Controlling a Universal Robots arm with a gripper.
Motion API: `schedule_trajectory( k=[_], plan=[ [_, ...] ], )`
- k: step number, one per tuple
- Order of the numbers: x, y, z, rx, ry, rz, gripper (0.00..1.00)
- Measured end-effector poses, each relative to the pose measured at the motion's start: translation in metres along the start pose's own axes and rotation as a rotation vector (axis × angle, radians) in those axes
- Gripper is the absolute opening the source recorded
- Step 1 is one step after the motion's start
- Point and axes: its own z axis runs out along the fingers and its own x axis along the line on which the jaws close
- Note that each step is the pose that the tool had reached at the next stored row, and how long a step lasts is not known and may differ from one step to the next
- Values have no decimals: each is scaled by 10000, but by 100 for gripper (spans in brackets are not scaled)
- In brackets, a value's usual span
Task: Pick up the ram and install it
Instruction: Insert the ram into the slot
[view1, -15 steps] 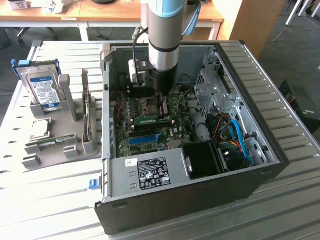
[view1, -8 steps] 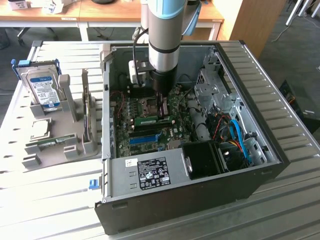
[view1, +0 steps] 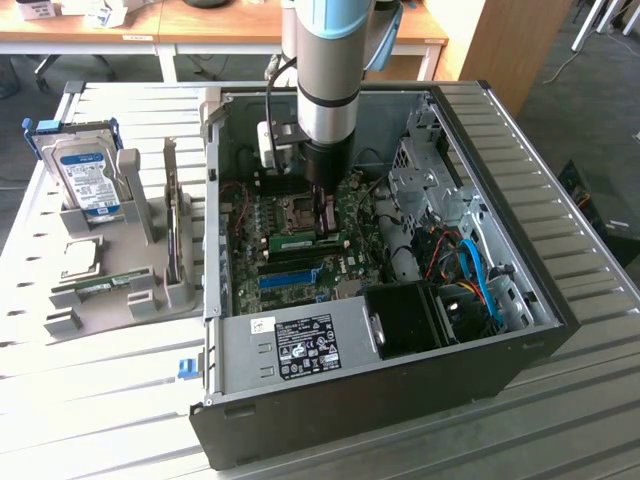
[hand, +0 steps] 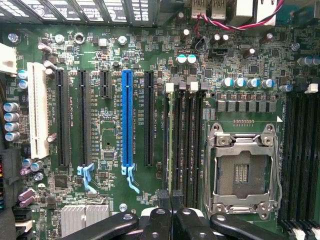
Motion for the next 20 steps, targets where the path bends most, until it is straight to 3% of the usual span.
schedule_trajectory(
  k=[20],
  plan=[
    [0,1,8,-1,1,0,12]
  ],
)
